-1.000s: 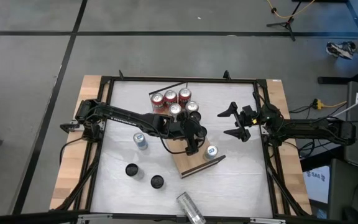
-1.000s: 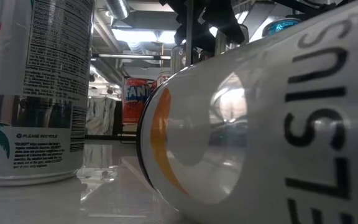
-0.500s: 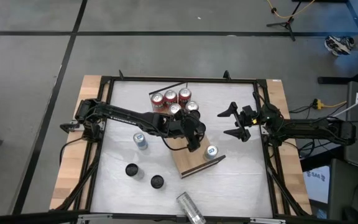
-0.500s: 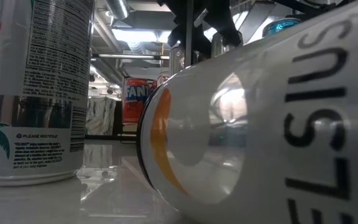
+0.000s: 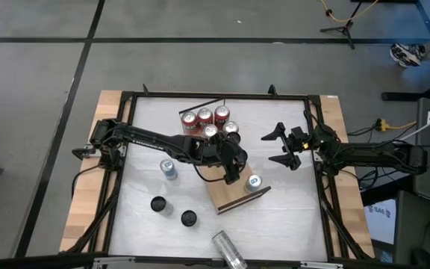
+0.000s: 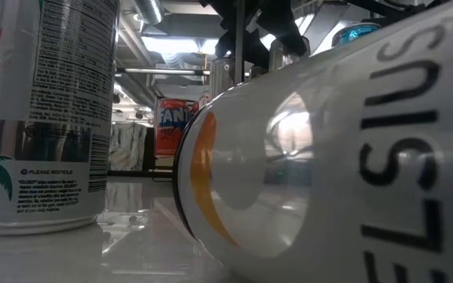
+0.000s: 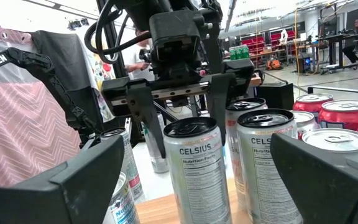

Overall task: Place canned beverage on shelf
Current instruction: Put the yellow soda can on the shelf

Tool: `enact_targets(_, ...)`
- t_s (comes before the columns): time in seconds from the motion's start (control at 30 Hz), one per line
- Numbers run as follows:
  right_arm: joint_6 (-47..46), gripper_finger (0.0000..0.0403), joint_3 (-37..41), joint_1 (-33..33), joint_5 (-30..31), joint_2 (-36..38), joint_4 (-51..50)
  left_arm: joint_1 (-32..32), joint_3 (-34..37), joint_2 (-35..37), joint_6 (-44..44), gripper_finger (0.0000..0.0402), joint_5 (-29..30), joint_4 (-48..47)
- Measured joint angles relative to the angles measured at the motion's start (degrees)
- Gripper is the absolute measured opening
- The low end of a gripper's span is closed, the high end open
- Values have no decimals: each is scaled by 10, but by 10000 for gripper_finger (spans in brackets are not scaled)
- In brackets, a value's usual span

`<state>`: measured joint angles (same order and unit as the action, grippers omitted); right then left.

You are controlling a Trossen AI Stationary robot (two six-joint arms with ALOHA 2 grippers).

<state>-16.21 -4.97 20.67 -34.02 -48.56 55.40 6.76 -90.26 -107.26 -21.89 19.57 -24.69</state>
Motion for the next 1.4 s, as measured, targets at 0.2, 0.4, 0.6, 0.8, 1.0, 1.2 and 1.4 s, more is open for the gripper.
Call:
enact_targets(0.2,0,399,0,0,0,0,0,0,0,0,-1,277,7,-1)
enact_targets(0.4,0,399,0,0,0,0,0,0,0,0,-1,277,8,-1)
enact_targets(0.6,0,399,0,0,0,0,0,0,0,0,0,277,-1,-1)
enact_targets(0.8,0,399,0,0,0,0,0,0,0,0,0,277,-5,-1)
enact_targets(1.0,0,399,0,0,0,0,0,0,0,0,0,277,-5,-1)
enact_targets(1.2,0,399,0,0,0,0,0,0,0,-1,0,285,-6,0)
enact_targets(1.4,0,399,0,0,0,0,0,0,0,-1,-3,340,-7,1)
